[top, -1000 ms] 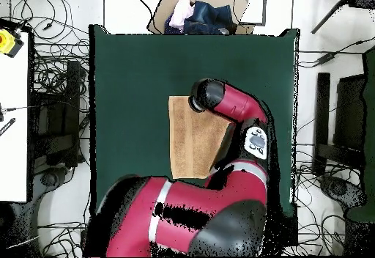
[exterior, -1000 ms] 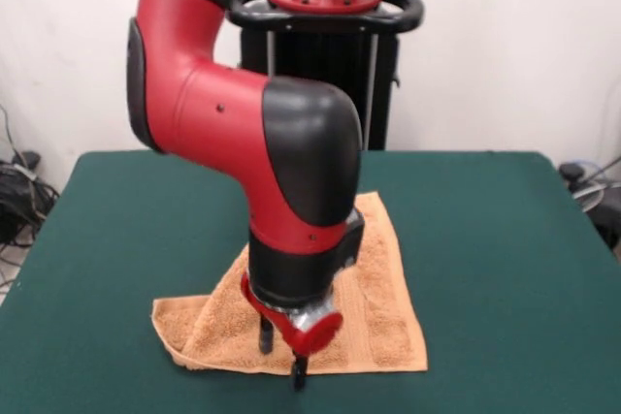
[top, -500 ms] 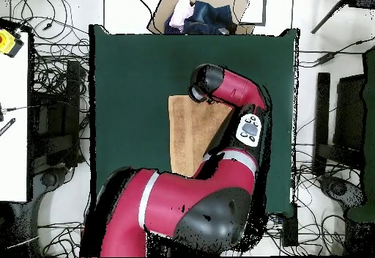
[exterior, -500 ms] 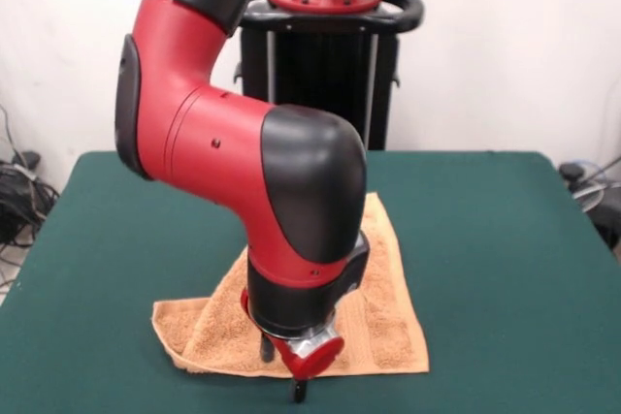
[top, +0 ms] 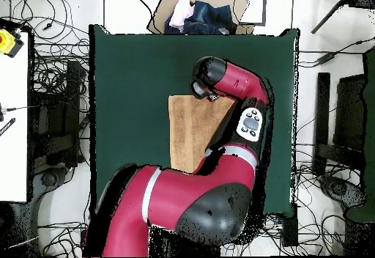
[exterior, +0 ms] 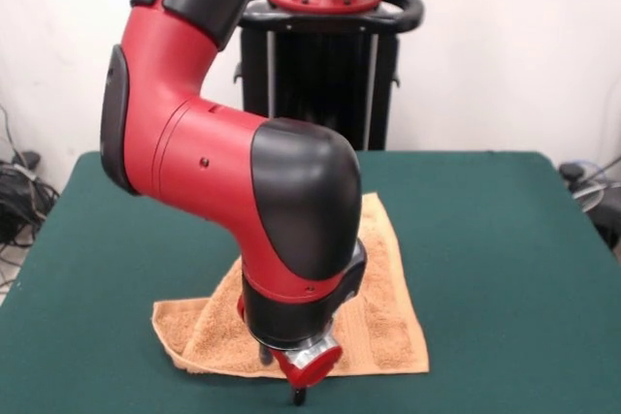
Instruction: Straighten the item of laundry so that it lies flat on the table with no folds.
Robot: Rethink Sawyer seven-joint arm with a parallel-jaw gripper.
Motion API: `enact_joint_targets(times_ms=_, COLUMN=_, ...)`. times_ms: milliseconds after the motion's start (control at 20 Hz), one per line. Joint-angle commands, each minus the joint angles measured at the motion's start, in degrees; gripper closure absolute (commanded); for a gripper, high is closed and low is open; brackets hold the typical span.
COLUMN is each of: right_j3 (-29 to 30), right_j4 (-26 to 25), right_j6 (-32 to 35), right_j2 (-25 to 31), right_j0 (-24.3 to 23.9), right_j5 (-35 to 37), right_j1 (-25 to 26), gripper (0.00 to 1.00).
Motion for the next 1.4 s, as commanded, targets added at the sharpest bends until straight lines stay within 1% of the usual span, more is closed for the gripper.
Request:
enact_joint_targets(times_ms=50, right_j3=-1.5, right_j4=3.4, right_j6=11.6, right_j2=7.6, right_j0=-1.7, right_j5=-13.2, right_j1=7.1, gripper=0.0)
enact_joint_targets(times_ms=150, right_j3=1.3, right_j4=4.2, right_j6=10.5, right_j2=9.8, right_j0=-2.5, right_j5=-14.3, right_j1=5.3, gripper=0.0)
enact_joint_targets(times_ms=300, right_j3=6.3, right_j4=6.9, right_j6=8.2, right_j2=15.5, right_j0=-4.6, right_j5=-17.0, right_j1=2.8, gripper=0.0)
enact_joint_targets(times_ms=350, right_j3=7.3, right_j4=7.6, right_j6=8.2, right_j2=16.5, right_j0=-4.9, right_j5=-17.6, right_j1=2.3, gripper=0.0)
enact_joint_targets(times_ms=400, right_j3=7.8, right_j4=7.5, right_j6=8.4, right_j2=16.6, right_j0=-4.7, right_j5=-18.3, right_j1=2.0, gripper=0.0)
enact_joint_targets(times_ms=500, right_j3=8.0, right_j4=6.6, right_j6=9.8, right_j2=14.8, right_j0=-3.8, right_j5=-18.7, right_j1=1.5, gripper=0.0)
enact_joint_targets(times_ms=600, right_j3=9.8, right_j4=6.3, right_j6=9.1, right_j2=15.4, right_j0=-4.3, right_j5=-19.3, right_j1=0.2, gripper=0.0)
enact_joint_targets(times_ms=750, right_j3=12.1, right_j4=7.5, right_j6=8.2, right_j2=19.2, right_j0=-5.6, right_j5=-21.9, right_j1=-0.6, gripper=0.0)
enact_joint_targets(times_ms=950, right_j3=8.1, right_j4=9.6, right_j6=11.8, right_j2=20.1, right_j0=-4.0, right_j5=-23.4, right_j1=1.7, gripper=0.0)
enact_joint_targets(times_ms=1050, right_j3=5.6, right_j4=10.7, right_j6=14.5, right_j2=18.9, right_j0=-2.5, right_j5=-22.6, right_j1=2.7, gripper=0.0)
enact_joint_targets(times_ms=1150, right_j3=4.4, right_j4=11.7, right_j6=16.5, right_j2=17.4, right_j0=-1.2, right_j5=-21.6, right_j1=3.2, gripper=0.0)
enact_joint_targets(times_ms=1300, right_j3=4.9, right_j4=12.2, right_j6=16.3, right_j2=15.8, right_j0=-0.5, right_j5=-21.0, right_j1=2.9, gripper=0.0)
enact_joint_targets(times_ms=1400, right_j3=7.0, right_j4=12.1, right_j6=14.2, right_j2=16.3, right_j0=-0.9, right_j5=-22.6, right_j1=2.0, gripper=0.0)
